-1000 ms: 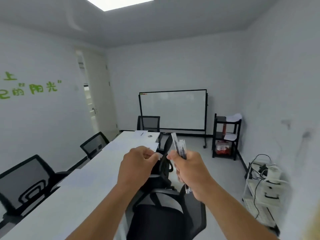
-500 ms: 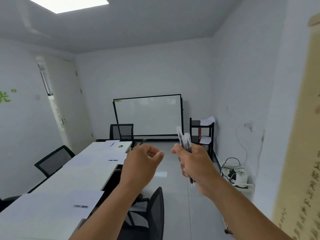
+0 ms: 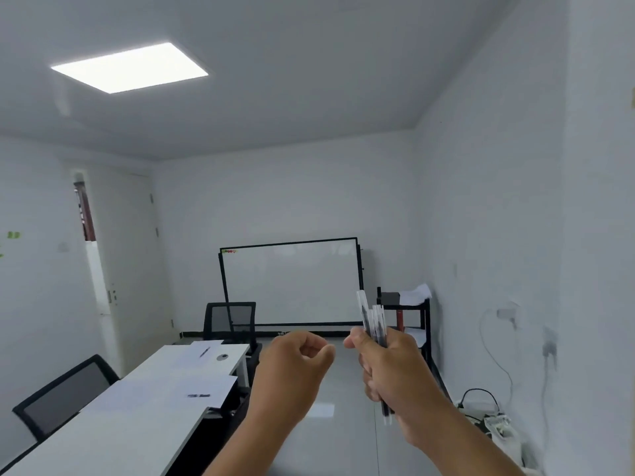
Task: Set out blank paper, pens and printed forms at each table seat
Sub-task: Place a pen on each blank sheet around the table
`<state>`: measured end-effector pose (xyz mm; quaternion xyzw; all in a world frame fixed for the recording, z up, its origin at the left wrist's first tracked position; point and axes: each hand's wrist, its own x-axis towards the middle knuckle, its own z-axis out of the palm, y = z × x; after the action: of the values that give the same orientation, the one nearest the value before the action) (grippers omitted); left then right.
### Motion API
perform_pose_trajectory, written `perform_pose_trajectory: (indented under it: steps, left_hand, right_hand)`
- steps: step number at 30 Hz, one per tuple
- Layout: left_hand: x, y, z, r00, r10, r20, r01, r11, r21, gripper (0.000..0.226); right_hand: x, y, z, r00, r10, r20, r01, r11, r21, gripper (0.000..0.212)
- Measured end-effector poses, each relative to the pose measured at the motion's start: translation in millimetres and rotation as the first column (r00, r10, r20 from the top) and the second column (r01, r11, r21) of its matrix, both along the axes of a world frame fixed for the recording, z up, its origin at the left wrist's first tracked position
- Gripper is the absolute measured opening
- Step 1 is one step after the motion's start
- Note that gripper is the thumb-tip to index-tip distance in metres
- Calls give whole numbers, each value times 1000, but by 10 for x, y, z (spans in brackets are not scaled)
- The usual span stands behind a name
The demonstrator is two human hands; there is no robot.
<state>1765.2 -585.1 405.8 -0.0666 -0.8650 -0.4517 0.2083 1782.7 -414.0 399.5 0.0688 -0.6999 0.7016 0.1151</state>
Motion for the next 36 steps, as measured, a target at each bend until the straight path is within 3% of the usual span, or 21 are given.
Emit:
perform_pose_trajectory:
  steps: [11, 24, 36]
  left_hand:
    - [-1834, 129, 198, 1000, -7, -28, 8, 999, 34, 15]
    - [-3593, 236, 172, 999, 12, -32, -14, 999, -46, 11]
    - [-5687, 981, 101, 991, 134, 22, -134, 991, -25, 12]
  right_hand:
    - [-1819, 257, 103, 993, -112, 30, 111, 993, 37, 31]
    - [-3603, 409, 119, 995, -90, 37, 87, 994, 71, 29]
    - [-5961, 1215, -67, 1000, -1, 15, 1, 1000, 27, 28]
